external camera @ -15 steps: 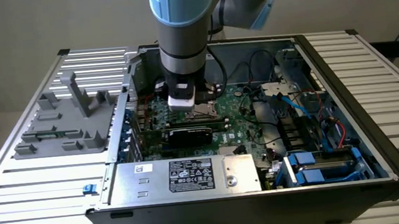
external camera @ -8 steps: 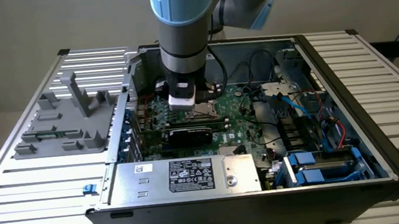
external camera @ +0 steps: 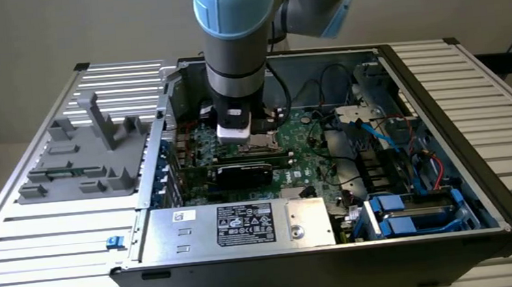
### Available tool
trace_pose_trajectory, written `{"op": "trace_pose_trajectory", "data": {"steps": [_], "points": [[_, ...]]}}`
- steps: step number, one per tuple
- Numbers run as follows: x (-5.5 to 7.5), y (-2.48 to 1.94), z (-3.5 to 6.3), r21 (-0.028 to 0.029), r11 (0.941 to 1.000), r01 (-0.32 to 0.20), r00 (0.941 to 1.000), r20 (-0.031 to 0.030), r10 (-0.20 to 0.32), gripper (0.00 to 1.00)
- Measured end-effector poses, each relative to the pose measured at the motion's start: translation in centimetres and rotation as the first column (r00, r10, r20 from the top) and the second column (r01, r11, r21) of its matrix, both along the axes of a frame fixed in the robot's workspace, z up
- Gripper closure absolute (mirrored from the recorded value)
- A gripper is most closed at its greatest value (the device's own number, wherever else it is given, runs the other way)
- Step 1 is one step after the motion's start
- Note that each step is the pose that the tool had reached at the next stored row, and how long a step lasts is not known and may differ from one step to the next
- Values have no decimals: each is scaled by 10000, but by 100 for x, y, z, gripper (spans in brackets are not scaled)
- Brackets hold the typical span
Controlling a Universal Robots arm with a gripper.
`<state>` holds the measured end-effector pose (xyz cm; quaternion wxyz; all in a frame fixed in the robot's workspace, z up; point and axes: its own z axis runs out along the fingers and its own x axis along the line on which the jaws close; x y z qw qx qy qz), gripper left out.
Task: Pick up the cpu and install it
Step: 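Install the second cpu locking lever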
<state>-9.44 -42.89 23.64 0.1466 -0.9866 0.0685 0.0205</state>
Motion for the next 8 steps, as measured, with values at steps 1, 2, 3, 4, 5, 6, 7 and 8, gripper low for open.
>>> {"op": "trace_pose_trajectory", "data": {"steps": [1, 2, 3, 4, 5, 6, 7, 8], "points": [[0, 0, -18, 0, 10000, -1, 10000, 0, 1, 89], [-2, 0, -35, -2, 10000, -1, 10000, -3, 1, 89], [-11, 1, -56, 0, 10000, 0, 10000, 1, 0, 89], [-19, 2, -74, 1, 10000, 0, 10000, 1, 0, 89], [-28, 3, -93, 2, 10000, -1, 10000, 1, 1, 89], [-36, 3, -111, 2, 10000, -1, 10000, -1, 1, 89], [-44, 3, -128, 2, 10000, -1, 10000, -2, 1, 89], [-55, 3, -143, 2, 10000, -1, 10000, -2, 1, 89]]}}
